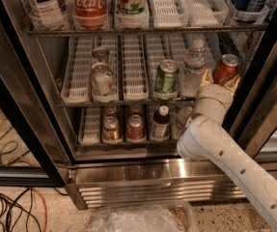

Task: Pick coke can from middle shelf of fridge

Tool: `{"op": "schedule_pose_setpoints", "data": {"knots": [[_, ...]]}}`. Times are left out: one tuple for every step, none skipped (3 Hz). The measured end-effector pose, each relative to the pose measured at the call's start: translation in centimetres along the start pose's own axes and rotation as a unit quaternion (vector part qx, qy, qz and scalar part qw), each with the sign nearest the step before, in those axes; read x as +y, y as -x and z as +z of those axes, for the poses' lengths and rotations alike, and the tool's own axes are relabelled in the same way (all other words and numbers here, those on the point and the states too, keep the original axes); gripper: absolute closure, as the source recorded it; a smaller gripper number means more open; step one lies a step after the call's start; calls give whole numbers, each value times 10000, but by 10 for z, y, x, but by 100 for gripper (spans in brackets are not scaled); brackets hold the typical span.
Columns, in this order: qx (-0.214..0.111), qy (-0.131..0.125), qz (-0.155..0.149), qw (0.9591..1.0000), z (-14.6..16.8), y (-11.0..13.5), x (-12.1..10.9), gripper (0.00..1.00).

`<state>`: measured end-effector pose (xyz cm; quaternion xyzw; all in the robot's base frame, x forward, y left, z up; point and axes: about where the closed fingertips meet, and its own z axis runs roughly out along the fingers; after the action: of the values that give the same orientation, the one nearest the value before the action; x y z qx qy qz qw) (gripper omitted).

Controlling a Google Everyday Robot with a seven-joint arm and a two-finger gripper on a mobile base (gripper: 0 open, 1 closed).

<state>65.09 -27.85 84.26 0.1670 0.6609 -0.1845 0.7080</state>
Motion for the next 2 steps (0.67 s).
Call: {"op": "schedule_pose_setpoints", "data": {"knots": [[39, -43, -14, 10000, 4, -3, 0, 26], [50, -71, -22, 10000, 6, -4, -1, 28]]}}
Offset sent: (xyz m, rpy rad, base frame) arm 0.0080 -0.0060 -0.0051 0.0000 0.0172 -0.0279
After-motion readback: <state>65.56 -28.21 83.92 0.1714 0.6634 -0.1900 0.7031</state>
